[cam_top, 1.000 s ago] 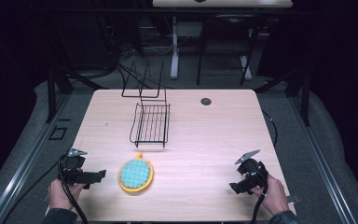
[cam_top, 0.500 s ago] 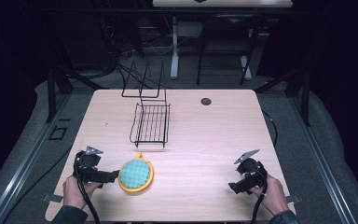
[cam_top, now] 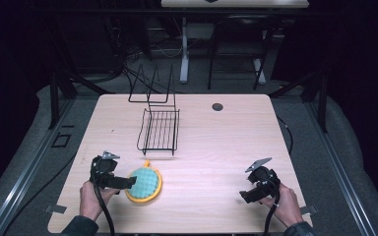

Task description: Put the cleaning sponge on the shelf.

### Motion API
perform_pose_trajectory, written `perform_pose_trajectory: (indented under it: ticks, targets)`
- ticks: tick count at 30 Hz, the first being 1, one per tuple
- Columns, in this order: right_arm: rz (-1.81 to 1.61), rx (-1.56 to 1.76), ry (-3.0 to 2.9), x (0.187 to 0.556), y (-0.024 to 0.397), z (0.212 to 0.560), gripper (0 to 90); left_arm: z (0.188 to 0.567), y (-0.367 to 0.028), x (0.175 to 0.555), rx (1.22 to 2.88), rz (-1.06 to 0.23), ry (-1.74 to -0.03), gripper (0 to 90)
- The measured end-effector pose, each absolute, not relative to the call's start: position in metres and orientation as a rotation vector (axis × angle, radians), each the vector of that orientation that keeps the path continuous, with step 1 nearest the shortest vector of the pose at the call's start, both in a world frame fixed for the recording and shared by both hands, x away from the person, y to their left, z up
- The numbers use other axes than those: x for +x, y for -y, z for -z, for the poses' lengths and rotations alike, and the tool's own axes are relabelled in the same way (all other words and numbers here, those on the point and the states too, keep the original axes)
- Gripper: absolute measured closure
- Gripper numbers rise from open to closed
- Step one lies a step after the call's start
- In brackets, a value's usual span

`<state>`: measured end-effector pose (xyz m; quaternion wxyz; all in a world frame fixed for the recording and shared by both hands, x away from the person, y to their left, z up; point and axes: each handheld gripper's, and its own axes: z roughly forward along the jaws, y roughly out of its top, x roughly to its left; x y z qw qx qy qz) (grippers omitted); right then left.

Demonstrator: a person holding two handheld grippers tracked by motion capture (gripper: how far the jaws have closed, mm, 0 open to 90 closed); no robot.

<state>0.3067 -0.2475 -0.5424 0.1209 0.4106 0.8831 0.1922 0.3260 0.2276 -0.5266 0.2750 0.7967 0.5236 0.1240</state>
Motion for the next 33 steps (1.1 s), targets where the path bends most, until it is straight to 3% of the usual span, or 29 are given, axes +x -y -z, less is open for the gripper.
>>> perform_pose_trajectory:
  ticks: [14,23,33]
  targets:
    - [-0.583,1.205,-2.586,0.307,0.248,0.543,13.9,0.536,-0.208,0.337,2.197,-0.311,-1.393,31.6]
    - [-0.591,1.214,-2.590,0.307,0.249,0.544,13.9,0.544,-0.211,0.338,2.177,-0.210,-1.415,58.0]
    - [-0.600,1.210,-2.586,0.307,0.249,0.542,14.1,0.545,-0.205,0.333,2.191,-0.277,-1.424,71.1]
